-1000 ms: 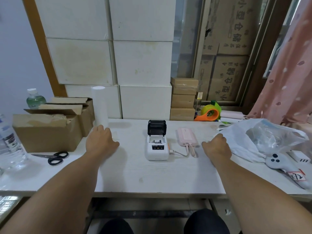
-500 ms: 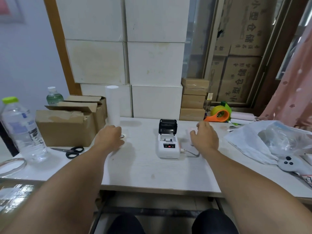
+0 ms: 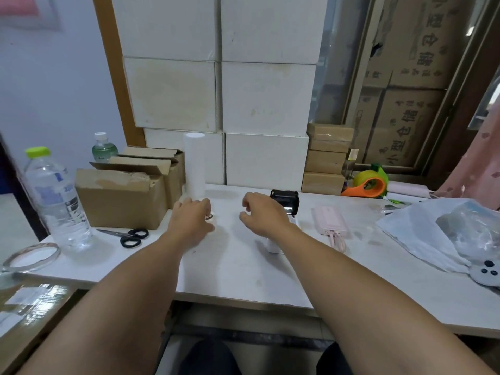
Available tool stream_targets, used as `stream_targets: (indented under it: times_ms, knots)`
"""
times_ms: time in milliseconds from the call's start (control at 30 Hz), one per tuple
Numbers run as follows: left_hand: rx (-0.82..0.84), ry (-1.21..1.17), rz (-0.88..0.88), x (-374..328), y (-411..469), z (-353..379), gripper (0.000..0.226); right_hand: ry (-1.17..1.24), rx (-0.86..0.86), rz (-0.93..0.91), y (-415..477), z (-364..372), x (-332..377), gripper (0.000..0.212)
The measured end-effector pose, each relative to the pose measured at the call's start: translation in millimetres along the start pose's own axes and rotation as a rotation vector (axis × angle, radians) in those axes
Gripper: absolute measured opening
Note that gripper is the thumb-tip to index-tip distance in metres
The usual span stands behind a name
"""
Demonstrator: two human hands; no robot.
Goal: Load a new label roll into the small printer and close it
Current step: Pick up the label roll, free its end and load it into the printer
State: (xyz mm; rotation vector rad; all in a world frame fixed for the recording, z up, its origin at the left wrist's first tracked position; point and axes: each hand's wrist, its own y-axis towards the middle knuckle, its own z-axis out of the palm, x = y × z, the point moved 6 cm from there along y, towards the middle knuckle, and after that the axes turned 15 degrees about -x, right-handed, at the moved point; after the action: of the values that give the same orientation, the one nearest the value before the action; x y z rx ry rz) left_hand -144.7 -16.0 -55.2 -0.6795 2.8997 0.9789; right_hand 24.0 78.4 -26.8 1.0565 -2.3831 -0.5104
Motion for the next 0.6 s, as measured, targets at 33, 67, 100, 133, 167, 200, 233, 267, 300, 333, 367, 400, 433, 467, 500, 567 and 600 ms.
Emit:
stream_targets:
  times_ms: [33,67,100,133,167,200,233,267,300,333,367,400,433,467,500,567,600]
  knots:
    - [0.005,-0.012,-0.015,1,1,0,0.037,0.012,0.017,0.010,0,5,3,0.030]
    - [0.013,-0.022,-0.028,3,1,1,0.039,0.028,0.041,0.022,-1,9,5,0.031]
    - [0.017,-0.029,-0.037,3,2,1,0.041,0.046,0.069,0.034,-2,14,7,0.032]
    - [0.024,-0.037,-0.046,5,2,2,0.042,0.068,0.097,0.049,-3,19,8,0.034]
    - [0.032,-0.049,-0.062,7,2,3,0.044,0.093,0.122,0.070,-4,23,9,0.035]
    - [0.039,-0.065,-0.085,9,2,4,0.046,0.123,0.143,0.094,-5,26,9,0.036]
    - [0.046,-0.088,-0.111,13,2,6,0.048,0.157,0.160,0.121,-6,29,9,0.037]
    - [0.052,-0.117,-0.139,15,1,8,0.050,0.194,0.174,0.148,-7,31,9,0.037]
    - [0.060,-0.152,-0.171,18,1,11,0.052,0.238,0.186,0.179,-8,32,8,0.038]
    - [0.064,-0.194,-0.203,20,0,12,0.054,0.293,0.197,0.216,-9,33,8,0.040]
    - [0.059,-0.242,-0.238,21,0,13,0.054,0.358,0.210,0.266,-10,34,6,0.042]
    - [0.043,-0.290,-0.267,20,0,11,0.054,0.431,0.224,0.327,-11,34,5,0.044]
    - [0.026,-0.332,-0.294,18,1,9,0.054,0.500,0.240,0.392,-11,35,3,0.046]
    - [0.011,-0.370,-0.318,14,2,4,0.052,0.555,0.249,0.445,-11,34,1,0.045]
    - [-0.005,-0.408,-0.347,8,4,-1,0.051,0.597,0.249,0.481,-9,33,-2,0.044]
    - [-0.029,-0.506,-0.430,-1,10,-9,0.051,0.681,0.236,0.527,-4,27,-6,0.039]
    - [-0.038,-0.564,-0.472,-6,13,-12,0.051,0.718,0.228,0.548,-2,22,-9,0.036]
